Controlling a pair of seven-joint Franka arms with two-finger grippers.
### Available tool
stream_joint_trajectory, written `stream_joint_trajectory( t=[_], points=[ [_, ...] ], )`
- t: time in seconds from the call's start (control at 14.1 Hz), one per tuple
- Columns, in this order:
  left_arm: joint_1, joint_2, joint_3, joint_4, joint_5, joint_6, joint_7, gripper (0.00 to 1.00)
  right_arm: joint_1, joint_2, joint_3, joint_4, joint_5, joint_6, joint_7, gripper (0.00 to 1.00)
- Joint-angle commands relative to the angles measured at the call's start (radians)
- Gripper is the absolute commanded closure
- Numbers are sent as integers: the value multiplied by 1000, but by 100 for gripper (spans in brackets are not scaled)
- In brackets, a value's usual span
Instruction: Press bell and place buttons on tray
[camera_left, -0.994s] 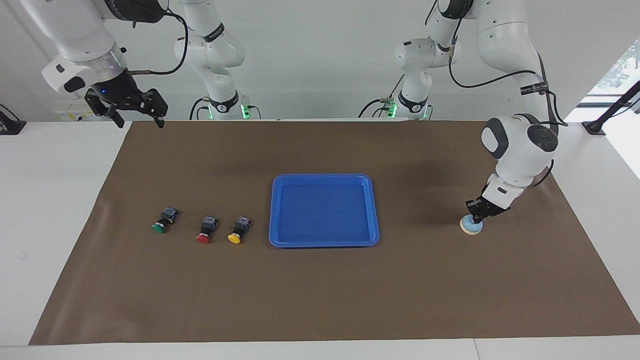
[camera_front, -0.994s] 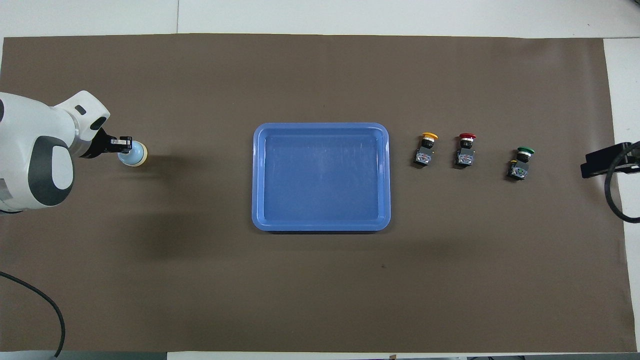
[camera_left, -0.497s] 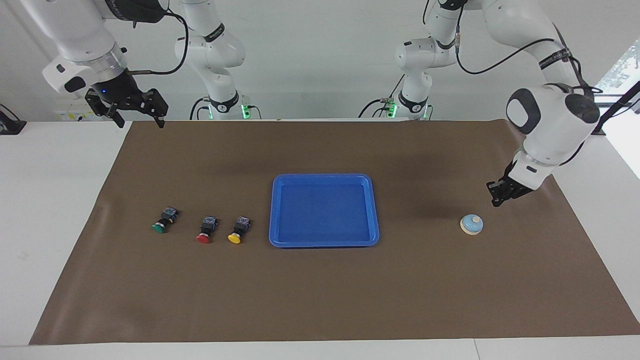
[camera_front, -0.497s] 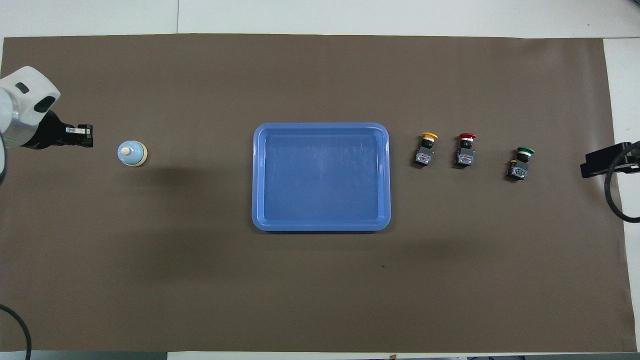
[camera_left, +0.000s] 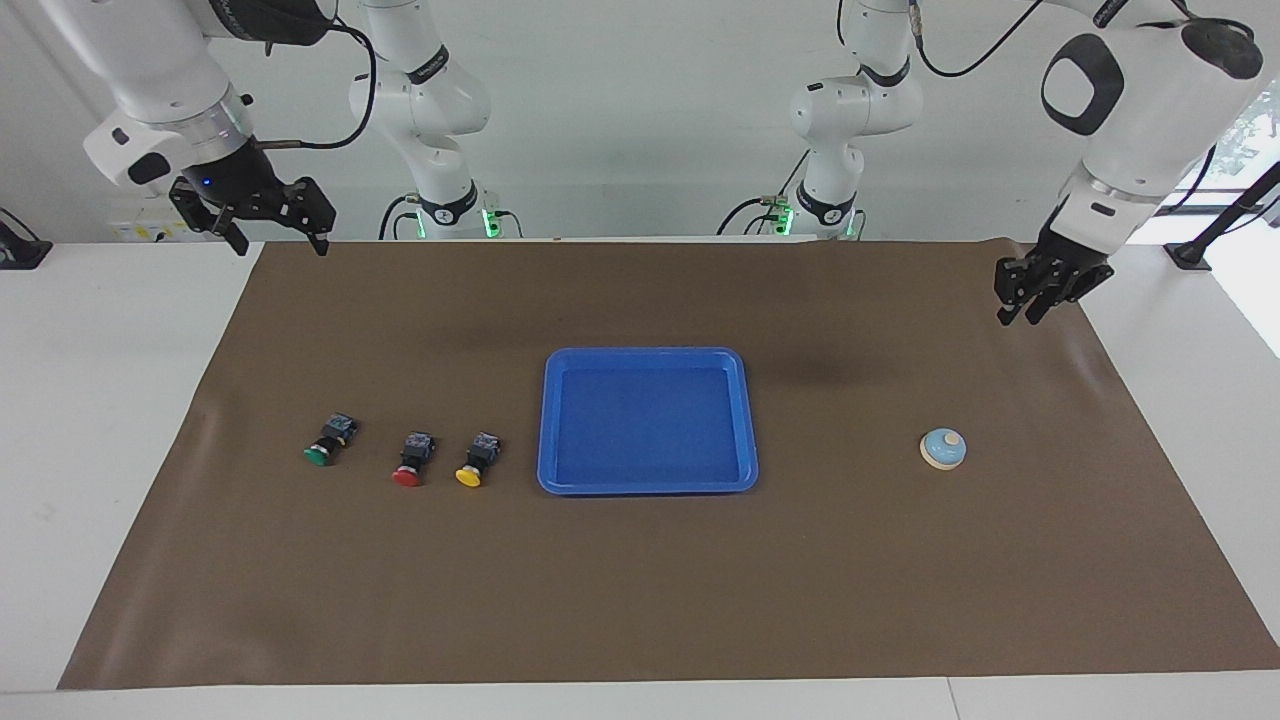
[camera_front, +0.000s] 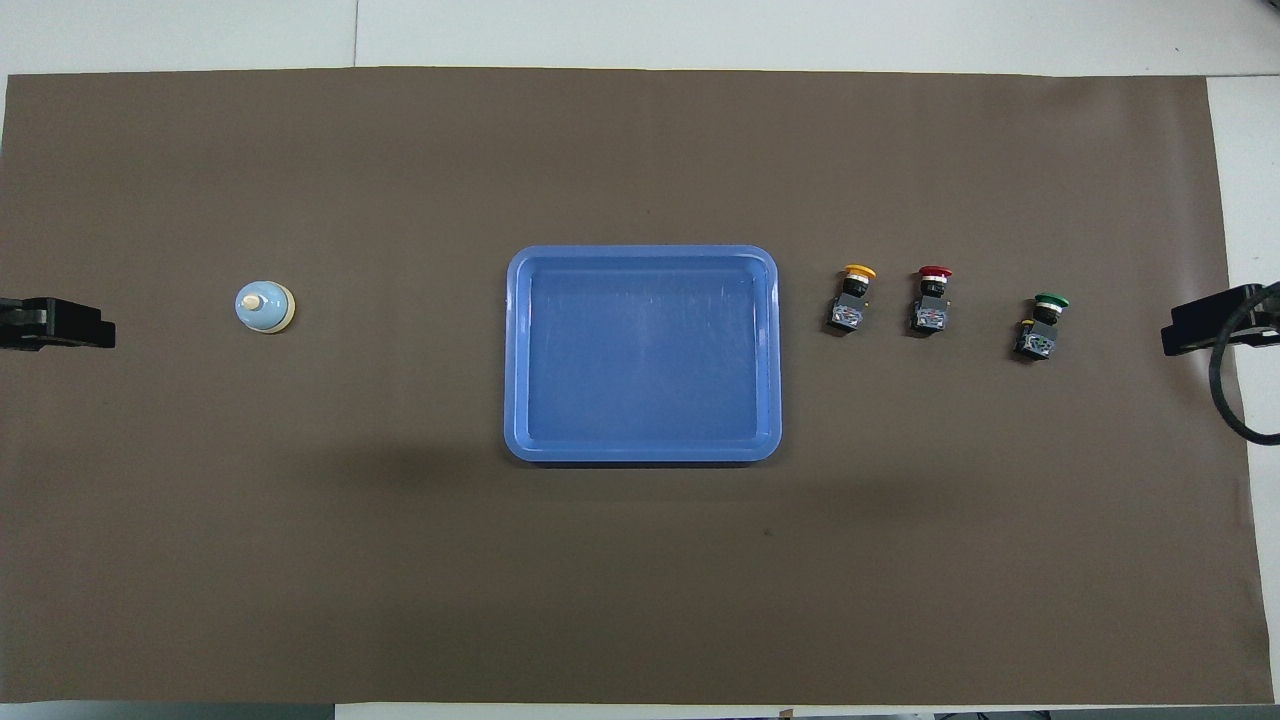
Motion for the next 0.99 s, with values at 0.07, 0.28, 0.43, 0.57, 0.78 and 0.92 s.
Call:
stream_joint_trajectory(
  t=[0.07, 0.28, 0.43, 0.57, 0.78, 0.92],
  points=[
    [-12, -22, -10, 21, 9, -105, -14, 0, -12, -11, 10, -6, -11, -5, -23, 0],
    [-14, -25, -19, 21, 14, -134, -11, 0, -12, -9, 10, -6, -11, -5, -23, 0],
    [-12, -19, -25, 48, 14, -180, -11, 0, -12, -9, 10, -6, -11, -5, -23, 0],
    [-12, -11, -26, 70, 12, -211, -11, 0, -12, -11, 10, -6, -11, -5, -23, 0],
    [-12, -10, -26, 68, 11, -210, -9, 0, -12, -9, 10, -6, -11, -5, -23, 0],
    [-12, -10, -28, 68, 9, -210, -9, 0, -13, -11, 10, -6, -11, -5, -23, 0]
  ],
)
